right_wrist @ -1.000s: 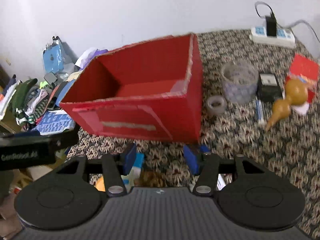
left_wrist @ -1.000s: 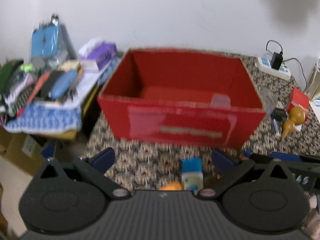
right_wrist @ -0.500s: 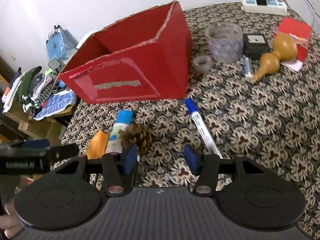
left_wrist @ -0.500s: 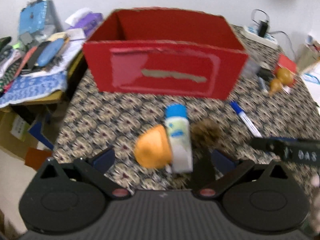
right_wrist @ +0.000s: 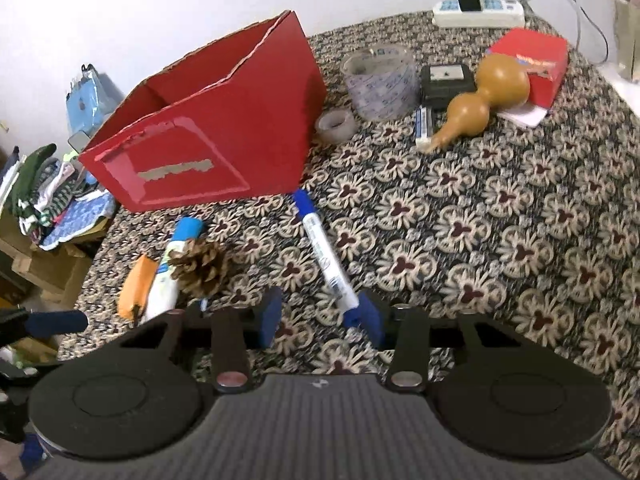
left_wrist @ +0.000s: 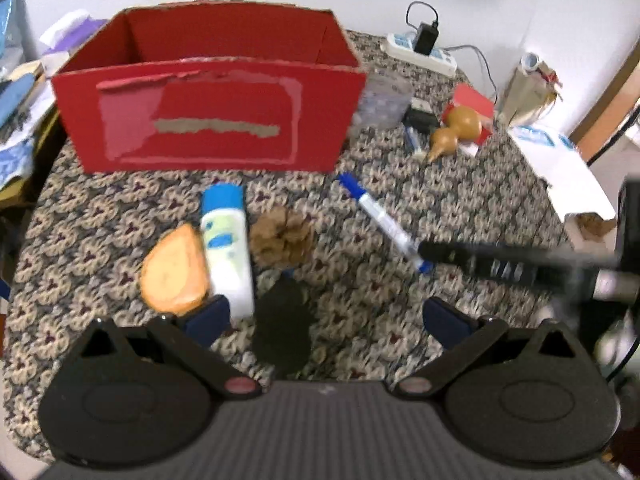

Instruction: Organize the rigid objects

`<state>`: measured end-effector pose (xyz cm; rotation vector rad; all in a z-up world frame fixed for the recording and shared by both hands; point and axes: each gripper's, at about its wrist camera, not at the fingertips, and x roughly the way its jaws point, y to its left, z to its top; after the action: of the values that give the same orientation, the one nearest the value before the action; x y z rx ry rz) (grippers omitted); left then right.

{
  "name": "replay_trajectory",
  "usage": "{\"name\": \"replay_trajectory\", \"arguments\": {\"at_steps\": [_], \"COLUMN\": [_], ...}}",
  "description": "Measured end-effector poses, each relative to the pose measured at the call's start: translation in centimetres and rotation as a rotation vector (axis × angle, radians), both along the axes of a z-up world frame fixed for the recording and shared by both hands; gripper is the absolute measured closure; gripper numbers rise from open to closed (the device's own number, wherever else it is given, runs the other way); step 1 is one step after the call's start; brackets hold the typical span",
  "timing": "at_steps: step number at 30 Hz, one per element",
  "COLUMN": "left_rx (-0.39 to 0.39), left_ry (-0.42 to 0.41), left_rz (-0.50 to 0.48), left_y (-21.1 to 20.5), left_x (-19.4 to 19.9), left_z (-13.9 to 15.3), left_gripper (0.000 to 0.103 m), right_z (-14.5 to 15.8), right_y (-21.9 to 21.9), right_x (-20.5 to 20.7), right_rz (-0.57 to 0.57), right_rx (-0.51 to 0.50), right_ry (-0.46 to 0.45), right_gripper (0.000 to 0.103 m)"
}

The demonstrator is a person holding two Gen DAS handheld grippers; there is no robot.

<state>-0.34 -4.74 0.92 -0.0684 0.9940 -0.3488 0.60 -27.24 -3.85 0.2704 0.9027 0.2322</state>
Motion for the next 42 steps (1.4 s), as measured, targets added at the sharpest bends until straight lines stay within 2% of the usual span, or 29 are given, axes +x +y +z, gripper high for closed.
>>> {"name": "replay_trajectory", "arguments": {"at_steps": [2,6,11,14,16,20,25,27,29,33,34,35,36,37,42], "left_rx": [-0.02,-0.066,-0.036,-0.025,-0.021,0.013,0.05,0.052,0.045,0.027,0.023,0.012,-0.005,-0.013,-0.084], "left_ry": [-0.004,0.044,0.058,0.115,0.171,0.244,0.308,0.323,0.325,0.332,0.331,0.334,0.354,0.363,0.383], "left_rz": [0.031,0.081,0.047,0.035,0.033,0.059,0.07,0.076,0.067,0.055,0.05,0.039,0.03,0.028,0.016], "left_y": [0.2,-0.5,-4.8,-6.6,-7.7,-9.1,-9.9,-9.9,-10.0,-10.4,-10.5,-10.6,-10.7,-10.7,-10.0], "left_x": [1.2,4.5,7.8,10.0,11.5,13.3,14.3,14.6,14.9,15.3,15.3,15.3,15.3,15.3,15.2], "left_z": [0.4,0.8,0.8,-0.5,-1.8,-4.0,-6.1,-6.7,-6.7,-6.6,-6.6,-6.7,-6.8,-6.9,-7.1], "left_gripper": [0.001,0.003,0.009,0.012,0.017,0.02,0.021,0.028,0.041,0.048,0.054,0.079,0.089,0.092,0.093], "right_z": [-0.2,-0.9,-1.8,-2.1,-2.3,-2.4,-2.7,-2.8,-3.0,-3.0,-3.0,-3.0,-3.0,-2.9,-2.5], "right_y": [0.0,0.5,1.5,1.8,1.9,2.3,2.0,1.9,1.7,1.7,1.8,1.8,1.8,1.7,1.1], "right_x": [0.1,-0.1,0.0,0.2,0.3,0.9,1.3,1.4,1.7,1.9,2.0,2.0,2.1,2.1,2.0], "right_rz": [0.009,0.051,0.088,0.096,0.101,0.108,0.123,0.127,0.129,0.137,0.141,0.148,0.156,0.16,0.141], "right_rx": [-0.03,-0.12,-0.203,-0.225,-0.227,-0.242,-0.224,-0.22,-0.215,-0.206,-0.206,-0.2,-0.184,-0.166,-0.132], "right_ry": [-0.027,-0.076,-0.098,-0.105,-0.106,-0.105,-0.081,-0.075,-0.061,-0.058,-0.056,-0.054,-0.047,-0.045,-0.029], "right_gripper": [0.08,0.08,0.087,0.09,0.091,0.097,0.098,0.098,0.102,0.103,0.103,0.103,0.103,0.103,0.103]}}
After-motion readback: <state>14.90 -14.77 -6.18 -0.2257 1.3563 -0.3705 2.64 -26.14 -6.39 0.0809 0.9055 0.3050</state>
